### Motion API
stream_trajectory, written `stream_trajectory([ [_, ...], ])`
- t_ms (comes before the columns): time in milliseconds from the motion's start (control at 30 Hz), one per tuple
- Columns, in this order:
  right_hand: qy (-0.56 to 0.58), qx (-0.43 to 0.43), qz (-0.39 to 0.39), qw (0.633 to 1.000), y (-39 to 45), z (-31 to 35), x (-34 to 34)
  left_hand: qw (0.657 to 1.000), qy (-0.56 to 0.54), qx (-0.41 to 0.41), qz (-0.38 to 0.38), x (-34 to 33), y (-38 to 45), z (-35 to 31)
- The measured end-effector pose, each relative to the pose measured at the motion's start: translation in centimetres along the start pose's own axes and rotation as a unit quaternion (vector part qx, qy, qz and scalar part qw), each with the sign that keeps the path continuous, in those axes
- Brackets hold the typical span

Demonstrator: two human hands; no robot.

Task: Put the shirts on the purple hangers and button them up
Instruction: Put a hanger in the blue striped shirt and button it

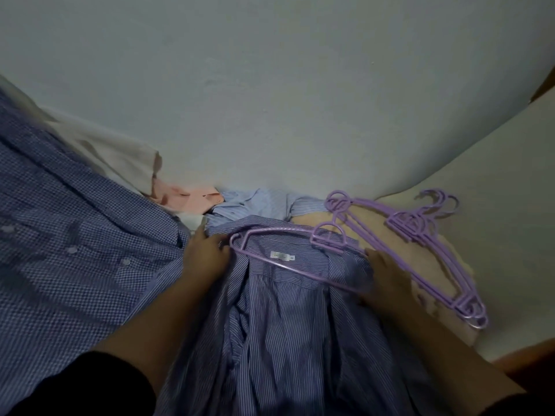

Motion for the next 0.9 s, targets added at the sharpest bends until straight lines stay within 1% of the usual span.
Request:
stream_trajectory([
  [100, -0.007, 0.003, 0.013, 1.0, 0.1, -0.2, 0.0, 1.0, -0.006, 0.006, 0.0, -0.1, 0.5, -0.1],
  [233, -0.014, 0.01, 0.015, 1.0, 0.0, -0.4, 0.2, 0.996, -0.078, -0.026, 0.023, 0.2, 0.1, -1.1],
  [333, -0.01, 0.01, 0.02, 1.0, -0.3, -0.7, 0.4, 0.988, -0.151, -0.037, 0.0, 1.5, -0.6, -2.3],
  [400, -0.022, 0.012, 0.005, 1.0, -0.5, -0.5, 0.7, 0.978, -0.202, -0.042, -0.013, 2.7, -1.1, -3.3],
  [500, -0.046, 0.018, -0.001, 0.999, -0.8, 0.3, 1.4, 0.969, -0.235, -0.07, -0.032, 4.3, -1.9, -5.3],
  [533, -0.045, 0.024, -0.002, 0.999, -0.7, 0.7, 1.6, 0.961, -0.264, -0.073, -0.037, 4.7, -2.2, -5.9],
  [567, -0.037, 0.033, -0.005, 0.999, -0.7, 1.1, 1.7, 0.95, -0.304, -0.069, -0.032, 4.9, -2.4, -6.4],
  [633, -0.015, 0.053, -0.011, 0.998, -0.6, 1.9, 1.9, 0.925, -0.375, -0.053, 0.007, 4.5, -3.1, -7.3],
  [700, 0.006, 0.074, -0.022, 0.997, -0.5, 2.7, 1.9, 0.9, -0.428, -0.05, 0.07, 3.2, -3.9, -7.7],
  [733, 0.013, 0.085, -0.028, 0.996, -0.5, 3.1, 1.9, 0.893, -0.435, -0.056, 0.102, 2.5, -4.3, -7.6],
  [767, 0.014, 0.095, -0.029, 0.995, -0.4, 3.4, 1.7, 0.897, -0.416, -0.072, 0.128, 1.7, -4.5, -7.4],
  [800, 0.012, 0.101, -0.026, 0.994, -0.4, 3.7, 1.4, 0.916, -0.361, -0.097, 0.147, 1.0, -4.7, -7.2],
  [867, 0.008, 0.103, -0.02, 0.994, -0.3, 4.0, 0.6, 0.957, -0.197, -0.136, 0.163, -0.2, -4.8, -6.5],
  [900, 0.008, 0.104, -0.019, 0.994, -0.2, 4.0, 0.2, 0.969, -0.127, -0.147, 0.154, -0.6, -4.6, -6.3],
])
Point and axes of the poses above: each hand's wrist, its own y-axis towards the middle knuckle, its own x-axis out of the back of the hand, z = x × y, the point moved 4 cm from there along y, towards the middle knuckle, and after that the axes turned 8 degrees about z, right-handed, at the moved point
